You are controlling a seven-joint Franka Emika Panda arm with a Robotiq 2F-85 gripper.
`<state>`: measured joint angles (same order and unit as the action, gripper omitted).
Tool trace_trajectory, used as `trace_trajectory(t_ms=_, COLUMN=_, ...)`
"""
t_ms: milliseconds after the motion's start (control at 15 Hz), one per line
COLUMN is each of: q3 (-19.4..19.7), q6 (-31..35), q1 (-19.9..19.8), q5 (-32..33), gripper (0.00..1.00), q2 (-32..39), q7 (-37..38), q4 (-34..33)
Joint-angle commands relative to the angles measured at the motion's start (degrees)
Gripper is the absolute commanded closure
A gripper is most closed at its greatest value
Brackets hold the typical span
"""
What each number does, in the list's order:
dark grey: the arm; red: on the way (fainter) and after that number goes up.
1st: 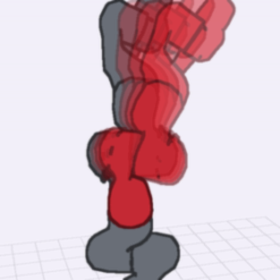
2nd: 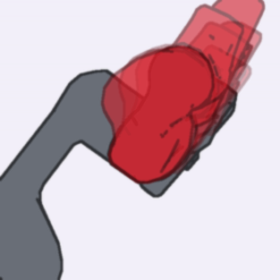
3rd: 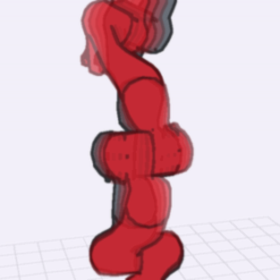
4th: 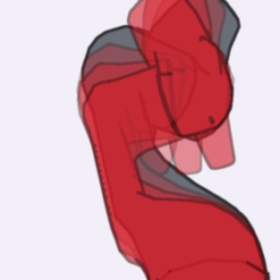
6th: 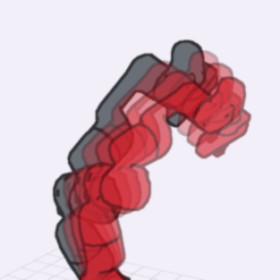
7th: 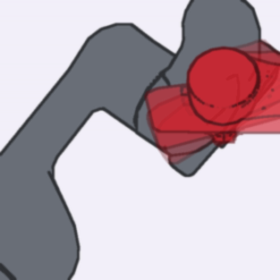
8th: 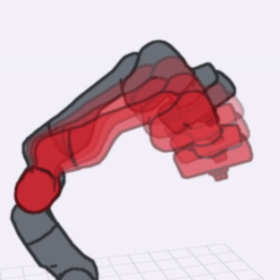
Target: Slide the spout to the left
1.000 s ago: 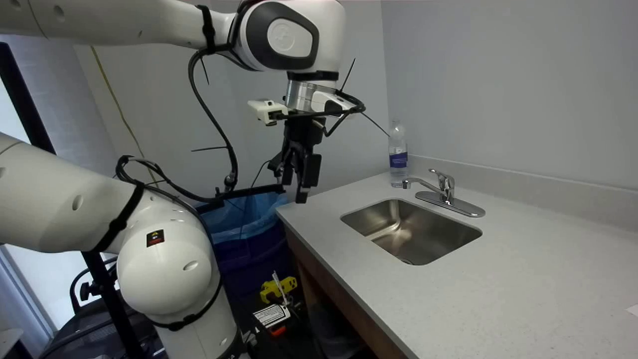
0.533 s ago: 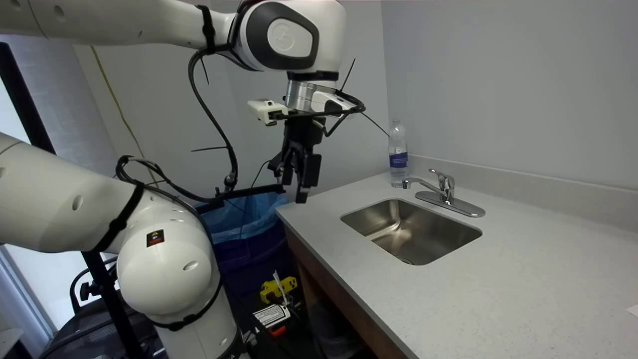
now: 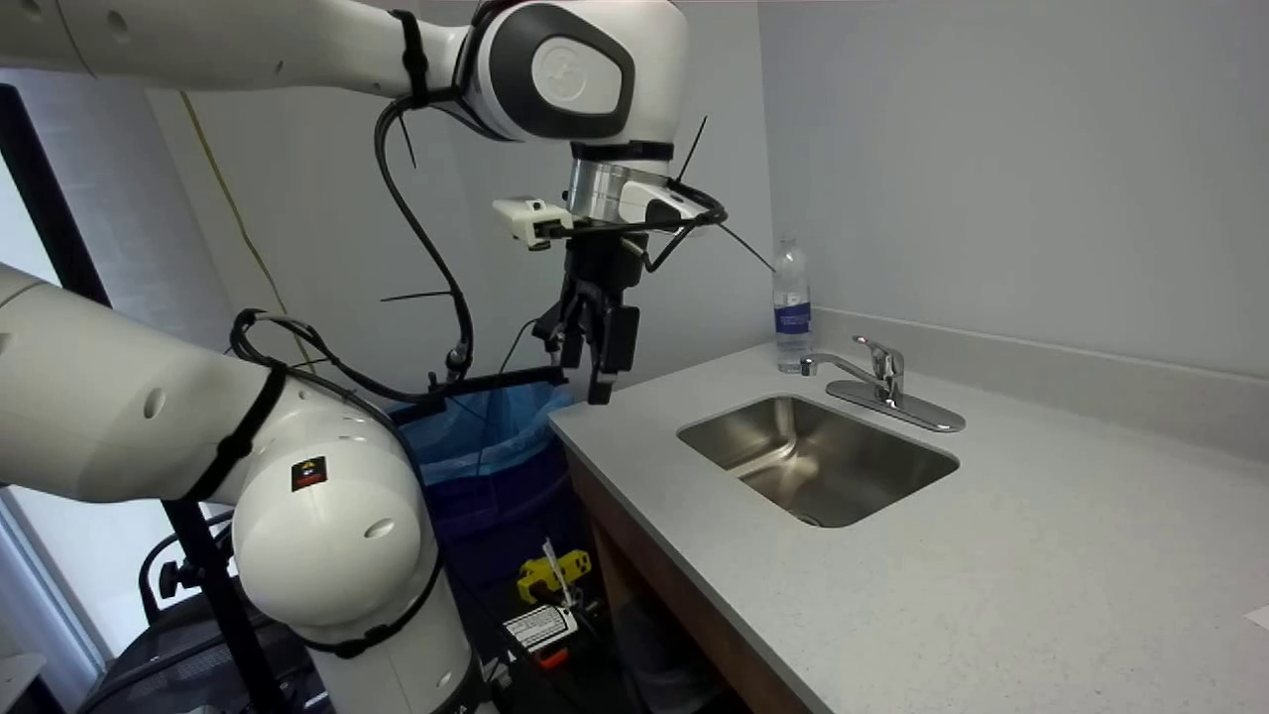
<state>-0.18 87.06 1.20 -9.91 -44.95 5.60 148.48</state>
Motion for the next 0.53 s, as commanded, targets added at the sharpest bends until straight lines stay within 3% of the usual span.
trace_trajectory(t_ms=0, q3=-0.7, q6=-0.2, q1=-0.8, q5=-0.3, gripper=0.0, q2=0.6, q7=-0.4, q4=-0.6)
trace_trajectory(t_ms=467, q3=-0.5, q6=-0.4, q1=-1.1, q5=0.0, gripper=0.0, q2=7.8, q7=0.0, q4=-9.8)
